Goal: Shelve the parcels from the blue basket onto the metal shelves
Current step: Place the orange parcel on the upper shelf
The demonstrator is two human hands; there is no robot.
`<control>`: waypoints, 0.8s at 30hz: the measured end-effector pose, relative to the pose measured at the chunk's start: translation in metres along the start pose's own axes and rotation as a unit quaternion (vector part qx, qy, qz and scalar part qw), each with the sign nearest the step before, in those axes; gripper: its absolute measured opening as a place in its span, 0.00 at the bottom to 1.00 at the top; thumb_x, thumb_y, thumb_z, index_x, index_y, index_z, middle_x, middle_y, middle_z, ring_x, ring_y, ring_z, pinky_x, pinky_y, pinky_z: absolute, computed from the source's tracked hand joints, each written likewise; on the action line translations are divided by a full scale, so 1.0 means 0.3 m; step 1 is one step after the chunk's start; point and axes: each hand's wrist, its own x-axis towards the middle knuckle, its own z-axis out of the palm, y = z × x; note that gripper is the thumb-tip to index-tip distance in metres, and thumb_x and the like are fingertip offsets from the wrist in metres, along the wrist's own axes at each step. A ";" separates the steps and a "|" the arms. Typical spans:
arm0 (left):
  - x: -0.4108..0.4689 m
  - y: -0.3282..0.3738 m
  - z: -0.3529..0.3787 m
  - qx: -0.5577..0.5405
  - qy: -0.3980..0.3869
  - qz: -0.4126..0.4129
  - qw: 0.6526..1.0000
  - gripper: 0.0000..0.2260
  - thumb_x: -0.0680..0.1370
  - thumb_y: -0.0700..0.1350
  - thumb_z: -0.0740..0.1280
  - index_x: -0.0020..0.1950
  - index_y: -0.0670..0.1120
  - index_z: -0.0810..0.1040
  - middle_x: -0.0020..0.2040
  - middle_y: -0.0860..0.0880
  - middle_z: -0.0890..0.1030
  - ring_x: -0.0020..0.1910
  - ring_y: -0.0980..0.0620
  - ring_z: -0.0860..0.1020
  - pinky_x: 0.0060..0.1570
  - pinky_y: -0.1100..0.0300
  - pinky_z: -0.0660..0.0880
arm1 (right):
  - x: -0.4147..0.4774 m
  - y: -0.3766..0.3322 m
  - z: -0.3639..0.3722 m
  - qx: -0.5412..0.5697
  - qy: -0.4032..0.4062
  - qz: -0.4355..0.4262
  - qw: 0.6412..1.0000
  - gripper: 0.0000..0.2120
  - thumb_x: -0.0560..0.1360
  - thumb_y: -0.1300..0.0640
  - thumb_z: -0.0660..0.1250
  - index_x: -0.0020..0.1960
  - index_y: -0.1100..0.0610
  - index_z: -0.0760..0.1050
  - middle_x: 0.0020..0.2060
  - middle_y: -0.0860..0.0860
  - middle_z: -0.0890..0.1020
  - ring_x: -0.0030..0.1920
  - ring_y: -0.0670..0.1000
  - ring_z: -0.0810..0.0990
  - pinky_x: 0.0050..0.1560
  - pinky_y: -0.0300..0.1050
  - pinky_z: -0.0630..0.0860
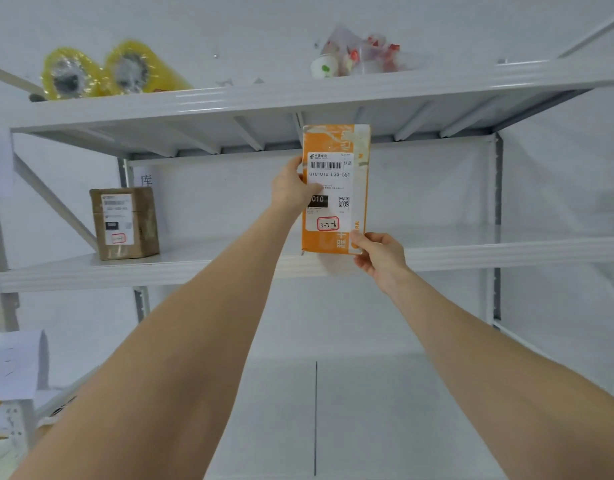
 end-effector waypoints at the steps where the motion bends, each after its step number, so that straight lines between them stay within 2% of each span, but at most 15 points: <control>1: 0.006 0.014 0.040 0.002 -0.003 0.000 1.000 0.25 0.76 0.37 0.69 0.71 0.46 0.67 0.61 0.46 0.78 0.59 0.47 0.78 0.53 0.52 0.79 | 0.023 -0.012 -0.034 -0.012 0.004 -0.005 1.000 0.14 0.71 0.59 0.75 0.52 0.60 0.74 0.40 0.52 0.80 0.37 0.47 0.77 0.46 0.43 0.81; 4: 0.023 0.054 0.152 0.009 -0.006 0.001 1.000 0.25 0.75 0.37 0.69 0.71 0.45 0.68 0.64 0.46 0.76 0.62 0.47 0.76 0.57 0.49 0.77 | 0.091 -0.040 -0.133 -0.051 0.019 -0.025 0.998 0.12 0.71 0.60 0.76 0.49 0.58 0.75 0.47 0.55 0.82 0.42 0.49 0.81 0.48 0.44 0.81; 11: 0.042 0.116 0.371 0.017 -0.012 -0.001 1.000 0.27 0.76 0.37 0.68 0.73 0.46 0.64 0.63 0.45 0.76 0.61 0.46 0.77 0.55 0.48 0.78 | 0.201 -0.097 -0.318 -0.162 0.046 -0.078 0.983 0.14 0.71 0.62 0.74 0.56 0.60 0.76 0.53 0.56 0.81 0.46 0.53 0.82 0.50 0.48 0.81; 16: 0.075 0.107 0.439 0.031 -0.001 -0.008 0.999 0.28 0.76 0.36 0.68 0.74 0.46 0.63 0.62 0.44 0.78 0.59 0.46 0.78 0.56 0.48 0.78 | 0.256 -0.119 -0.351 -0.263 0.039 -0.120 0.956 0.21 0.70 0.60 0.75 0.61 0.56 0.76 0.49 0.54 0.83 0.47 0.54 0.83 0.55 0.52 0.79; 20: 0.115 0.081 0.459 0.039 0.002 -0.016 0.999 0.29 0.76 0.36 0.68 0.74 0.47 0.63 0.62 0.44 0.77 0.59 0.46 0.78 0.56 0.48 0.78 | 0.294 -0.122 -0.339 -0.332 0.028 -0.146 0.931 0.24 0.71 0.57 0.74 0.65 0.52 0.74 0.50 0.52 0.82 0.49 0.54 0.82 0.57 0.52 0.78; 24: 0.154 0.054 0.484 0.042 -0.008 -0.024 0.999 0.30 0.76 0.36 0.68 0.75 0.47 0.62 0.62 0.43 0.77 0.60 0.45 0.77 0.56 0.46 0.77 | 0.331 -0.123 -0.347 -0.375 0.031 -0.153 0.914 0.22 0.73 0.56 0.73 0.65 0.51 0.73 0.51 0.51 0.81 0.48 0.51 0.79 0.54 0.46 0.74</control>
